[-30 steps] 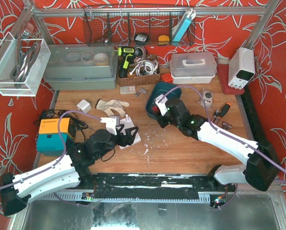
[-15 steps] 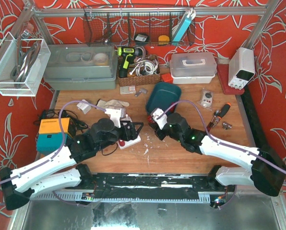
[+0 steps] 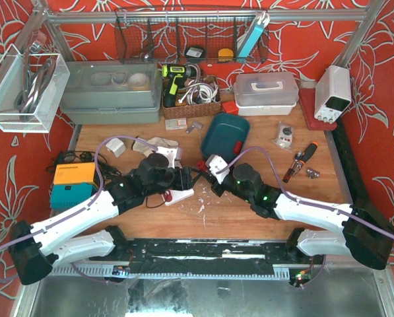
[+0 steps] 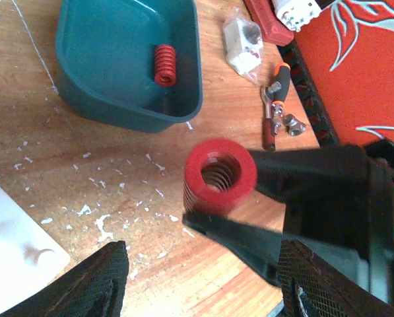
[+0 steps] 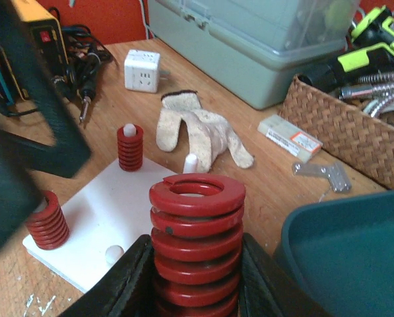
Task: Install the large spring
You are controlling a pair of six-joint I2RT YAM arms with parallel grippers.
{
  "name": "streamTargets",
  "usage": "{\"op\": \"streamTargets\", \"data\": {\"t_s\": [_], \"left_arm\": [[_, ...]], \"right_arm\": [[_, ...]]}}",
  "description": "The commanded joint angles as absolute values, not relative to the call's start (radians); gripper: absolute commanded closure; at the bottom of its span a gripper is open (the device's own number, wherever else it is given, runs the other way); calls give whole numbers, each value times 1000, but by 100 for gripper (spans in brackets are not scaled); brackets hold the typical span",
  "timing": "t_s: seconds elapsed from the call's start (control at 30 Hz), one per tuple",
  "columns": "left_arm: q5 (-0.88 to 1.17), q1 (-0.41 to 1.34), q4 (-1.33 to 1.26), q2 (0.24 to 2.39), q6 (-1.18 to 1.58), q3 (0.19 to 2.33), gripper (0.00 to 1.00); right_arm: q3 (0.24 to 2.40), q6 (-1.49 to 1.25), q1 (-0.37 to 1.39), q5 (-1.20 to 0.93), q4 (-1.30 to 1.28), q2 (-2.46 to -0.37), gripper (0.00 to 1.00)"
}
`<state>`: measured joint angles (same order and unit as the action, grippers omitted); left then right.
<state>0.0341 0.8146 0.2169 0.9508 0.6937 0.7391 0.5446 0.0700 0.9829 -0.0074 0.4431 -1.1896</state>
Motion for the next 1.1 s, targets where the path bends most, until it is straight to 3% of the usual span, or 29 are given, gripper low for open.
{"op": "streamTargets", "data": {"t_s": [0.0, 0.23, 0.37, 0.6, 0.77, 0.97, 1.07], "left_arm": [[147, 759, 173, 981, 683, 791, 36], [227, 735, 118, 1047, 687, 789, 36], [253, 735, 102, 1060, 693, 780, 42], [259, 732, 88, 1058, 696, 778, 60], [266, 731, 88, 1056, 691, 772, 81], [215, 729, 40, 1038, 648, 752, 100], [124, 722, 58, 1033, 625, 758, 100]], "right_arm": [[535, 134, 1017, -14, 559, -1177, 88], [531, 169, 1048, 11, 557, -1173, 88], [534, 175, 1053, 20, 550, -1176, 88], [535, 182, 1058, 22, 549, -1189, 88], [538, 188, 1061, 28, 546, -1206, 86], [540, 180, 1059, 59, 550, -1235, 65], [555, 168, 1059, 84, 534, -1266, 41]]}}
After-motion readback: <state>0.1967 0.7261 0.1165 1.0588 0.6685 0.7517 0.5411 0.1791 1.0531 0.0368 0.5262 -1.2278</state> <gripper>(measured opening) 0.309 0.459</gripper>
